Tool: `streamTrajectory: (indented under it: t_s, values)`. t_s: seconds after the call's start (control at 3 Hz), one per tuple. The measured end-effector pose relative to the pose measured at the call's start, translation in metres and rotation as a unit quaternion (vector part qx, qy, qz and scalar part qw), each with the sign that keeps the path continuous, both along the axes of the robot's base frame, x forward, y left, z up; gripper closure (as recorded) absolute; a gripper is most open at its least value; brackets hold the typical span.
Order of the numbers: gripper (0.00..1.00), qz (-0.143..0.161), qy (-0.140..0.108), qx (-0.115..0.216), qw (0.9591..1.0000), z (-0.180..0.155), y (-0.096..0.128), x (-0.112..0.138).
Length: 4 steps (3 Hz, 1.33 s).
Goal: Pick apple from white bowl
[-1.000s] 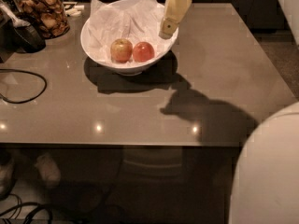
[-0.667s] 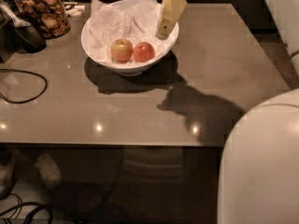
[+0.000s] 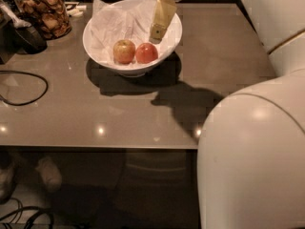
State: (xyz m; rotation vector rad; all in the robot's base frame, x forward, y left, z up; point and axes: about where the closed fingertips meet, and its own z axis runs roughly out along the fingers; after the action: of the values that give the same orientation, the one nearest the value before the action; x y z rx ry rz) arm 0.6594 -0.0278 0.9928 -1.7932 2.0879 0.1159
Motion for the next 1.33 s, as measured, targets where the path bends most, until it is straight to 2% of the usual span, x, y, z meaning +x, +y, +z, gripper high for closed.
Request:
streamTrajectory:
  t_s: [0.67,1.0,1.33]
  values:
    - [0.22,0.005,0.014,-0.012,0.9998,-0.021,0.012,0.015]
    - [0.18,0.003,0.025,-0.016,0.9995,-0.034,0.014,0.020]
    - [0.18,0.002,0.032,-0.018,0.9993,-0.041,0.014,0.024]
